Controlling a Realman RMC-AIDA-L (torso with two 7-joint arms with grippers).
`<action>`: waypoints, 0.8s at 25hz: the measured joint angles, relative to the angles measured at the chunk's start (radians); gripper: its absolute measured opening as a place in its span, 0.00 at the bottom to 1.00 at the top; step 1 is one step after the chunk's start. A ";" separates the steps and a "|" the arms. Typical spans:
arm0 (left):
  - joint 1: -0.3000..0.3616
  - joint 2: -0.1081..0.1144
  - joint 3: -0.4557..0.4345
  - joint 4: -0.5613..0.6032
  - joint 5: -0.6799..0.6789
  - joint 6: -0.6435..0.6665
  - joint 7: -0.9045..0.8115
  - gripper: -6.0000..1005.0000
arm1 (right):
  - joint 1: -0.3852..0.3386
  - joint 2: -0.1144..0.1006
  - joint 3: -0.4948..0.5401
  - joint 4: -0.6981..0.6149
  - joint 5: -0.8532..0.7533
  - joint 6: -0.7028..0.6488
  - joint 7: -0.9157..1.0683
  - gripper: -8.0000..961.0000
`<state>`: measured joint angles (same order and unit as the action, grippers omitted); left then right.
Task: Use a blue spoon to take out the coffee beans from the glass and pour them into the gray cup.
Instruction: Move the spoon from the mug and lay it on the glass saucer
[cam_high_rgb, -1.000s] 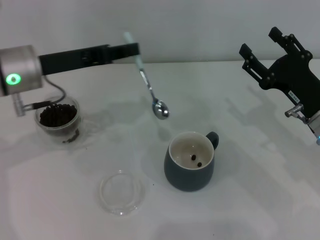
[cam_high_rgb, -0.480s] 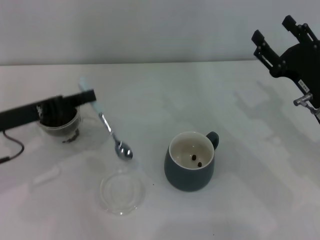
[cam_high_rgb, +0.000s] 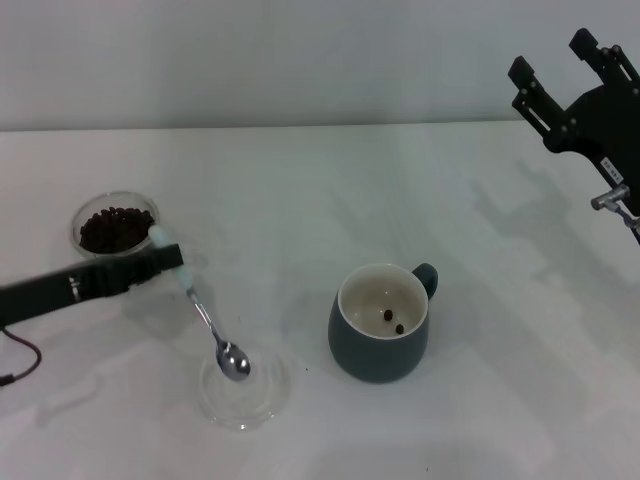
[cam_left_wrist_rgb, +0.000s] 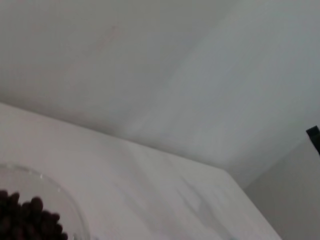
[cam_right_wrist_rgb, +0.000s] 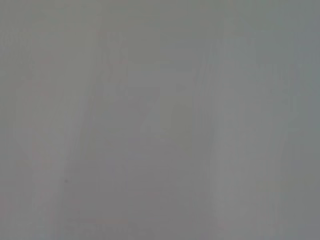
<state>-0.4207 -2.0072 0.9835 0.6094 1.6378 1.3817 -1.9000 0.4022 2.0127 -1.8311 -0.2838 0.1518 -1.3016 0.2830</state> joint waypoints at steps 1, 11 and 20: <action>-0.002 0.000 0.001 -0.009 0.003 -0.001 0.007 0.14 | -0.003 0.000 0.000 0.000 0.000 -0.002 0.007 0.83; -0.001 -0.018 0.007 -0.058 0.039 -0.039 0.048 0.14 | -0.014 0.001 -0.030 0.006 0.000 -0.012 0.049 0.83; -0.009 -0.027 0.006 -0.103 0.053 -0.075 0.051 0.14 | -0.021 0.001 -0.044 0.006 0.000 -0.027 0.061 0.83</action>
<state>-0.4293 -2.0340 0.9895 0.5066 1.6905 1.3065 -1.8488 0.3808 2.0141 -1.8750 -0.2777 0.1516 -1.3282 0.3442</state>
